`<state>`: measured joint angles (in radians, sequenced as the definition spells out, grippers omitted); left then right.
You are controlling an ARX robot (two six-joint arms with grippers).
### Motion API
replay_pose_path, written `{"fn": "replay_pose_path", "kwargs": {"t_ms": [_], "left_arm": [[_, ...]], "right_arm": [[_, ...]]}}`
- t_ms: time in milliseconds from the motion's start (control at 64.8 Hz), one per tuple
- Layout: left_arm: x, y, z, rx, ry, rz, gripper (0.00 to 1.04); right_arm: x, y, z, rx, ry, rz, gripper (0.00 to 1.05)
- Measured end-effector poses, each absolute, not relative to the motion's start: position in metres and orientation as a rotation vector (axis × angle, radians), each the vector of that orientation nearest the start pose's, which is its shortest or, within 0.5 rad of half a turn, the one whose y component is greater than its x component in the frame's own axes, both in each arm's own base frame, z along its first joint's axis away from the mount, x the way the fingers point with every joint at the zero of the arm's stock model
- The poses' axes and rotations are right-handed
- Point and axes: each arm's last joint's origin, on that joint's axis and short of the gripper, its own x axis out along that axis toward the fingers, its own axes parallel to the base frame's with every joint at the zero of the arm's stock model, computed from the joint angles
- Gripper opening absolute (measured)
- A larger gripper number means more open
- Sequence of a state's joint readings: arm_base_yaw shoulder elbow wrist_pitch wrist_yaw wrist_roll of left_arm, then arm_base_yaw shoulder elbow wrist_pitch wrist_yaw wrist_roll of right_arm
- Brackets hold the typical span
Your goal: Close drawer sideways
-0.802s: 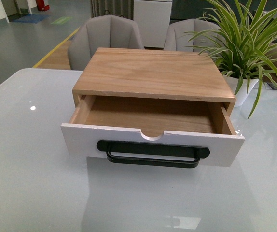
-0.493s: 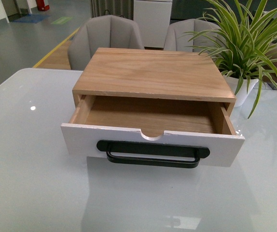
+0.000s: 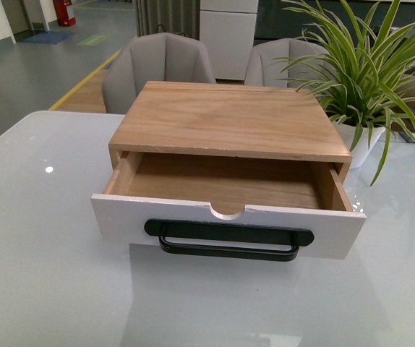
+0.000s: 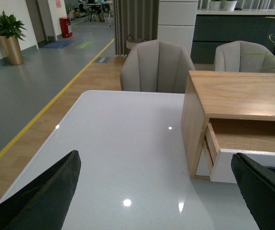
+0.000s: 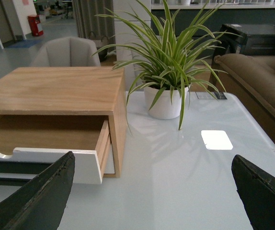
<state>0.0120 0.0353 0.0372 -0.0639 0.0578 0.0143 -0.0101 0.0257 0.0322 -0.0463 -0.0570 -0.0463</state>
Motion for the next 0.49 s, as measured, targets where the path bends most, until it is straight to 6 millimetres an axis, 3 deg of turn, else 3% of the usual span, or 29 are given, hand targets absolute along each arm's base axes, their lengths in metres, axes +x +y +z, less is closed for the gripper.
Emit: {"fn": "replay_pose_path", "kwargs": {"t_ms": [46, 123, 324, 493], "left_arm": [[0.098, -0.002, 0.166, 0.009, 0.276, -0.139, 0.96], [0.102, -0.005, 0.163, 0.022, 0.413, -0.198, 0.96], [0.126, -0.014, 0.173, 0.13, 0.368, -0.319, 0.96], [0.165, -0.031, 0.166, 0.247, 0.354, -0.459, 0.96]], "right_arm": [[0.1, 0.002, 0.164, -0.118, 0.189, 0.133, 0.96], [0.106, 0.006, 0.16, -0.223, 0.251, 0.206, 0.96], [0.132, 0.014, 0.166, -0.471, 0.219, 0.318, 0.96], [0.171, 0.019, 0.16, -0.64, 0.286, 0.416, 0.96]]}}
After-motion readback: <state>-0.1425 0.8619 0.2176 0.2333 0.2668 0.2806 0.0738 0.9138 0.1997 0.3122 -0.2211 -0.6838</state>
